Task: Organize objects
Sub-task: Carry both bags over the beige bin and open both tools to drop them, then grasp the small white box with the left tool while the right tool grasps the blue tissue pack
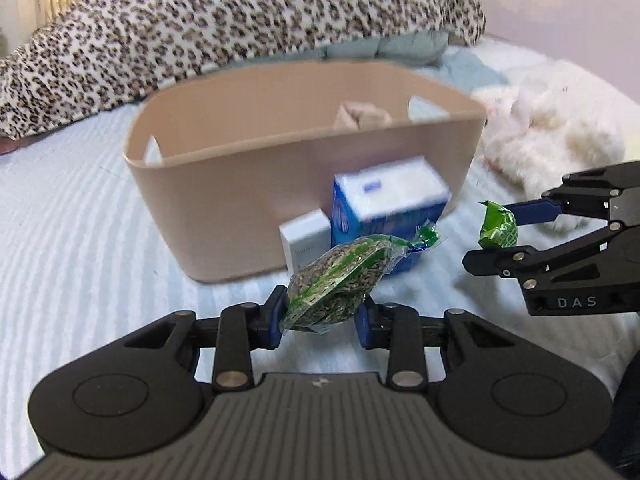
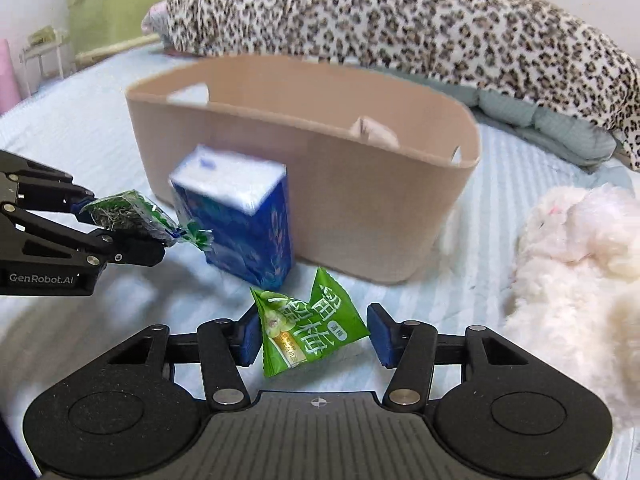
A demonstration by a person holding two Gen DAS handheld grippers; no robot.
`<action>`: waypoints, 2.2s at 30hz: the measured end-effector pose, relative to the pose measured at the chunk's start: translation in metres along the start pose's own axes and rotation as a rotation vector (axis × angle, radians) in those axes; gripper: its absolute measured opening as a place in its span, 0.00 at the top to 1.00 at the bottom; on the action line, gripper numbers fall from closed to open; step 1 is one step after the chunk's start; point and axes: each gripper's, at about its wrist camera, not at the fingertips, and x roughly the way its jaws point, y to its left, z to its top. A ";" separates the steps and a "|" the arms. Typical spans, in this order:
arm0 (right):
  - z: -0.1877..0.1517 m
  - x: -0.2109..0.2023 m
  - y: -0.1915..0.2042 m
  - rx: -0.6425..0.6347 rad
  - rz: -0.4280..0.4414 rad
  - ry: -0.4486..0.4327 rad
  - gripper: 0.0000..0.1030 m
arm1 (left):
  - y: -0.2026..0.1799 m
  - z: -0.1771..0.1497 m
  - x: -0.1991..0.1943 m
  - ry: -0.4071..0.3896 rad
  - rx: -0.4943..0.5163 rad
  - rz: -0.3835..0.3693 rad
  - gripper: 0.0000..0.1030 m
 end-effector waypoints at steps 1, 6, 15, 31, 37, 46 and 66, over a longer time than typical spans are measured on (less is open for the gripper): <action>0.002 -0.007 0.000 -0.001 -0.002 -0.017 0.50 | 0.001 0.003 -0.006 -0.017 -0.004 0.001 0.65; 0.022 -0.036 -0.006 0.001 -0.020 -0.113 0.50 | 0.004 0.018 -0.034 -0.104 -0.013 0.008 0.65; 0.062 -0.055 -0.017 0.046 -0.040 -0.242 0.50 | 0.009 0.055 -0.057 -0.213 -0.013 0.057 0.65; 0.116 0.010 -0.027 0.135 -0.093 -0.261 0.50 | 0.025 0.125 0.019 -0.174 -0.050 0.170 0.65; 0.106 0.046 -0.032 0.188 -0.126 -0.194 0.50 | 0.026 0.124 0.059 -0.056 -0.066 0.189 0.65; 0.093 0.057 -0.033 0.129 -0.120 -0.121 0.35 | 0.028 0.112 0.063 0.042 -0.083 0.154 0.26; 0.053 -0.036 -0.020 0.157 -0.054 -0.159 0.00 | 0.034 0.056 -0.026 0.003 -0.094 0.195 0.07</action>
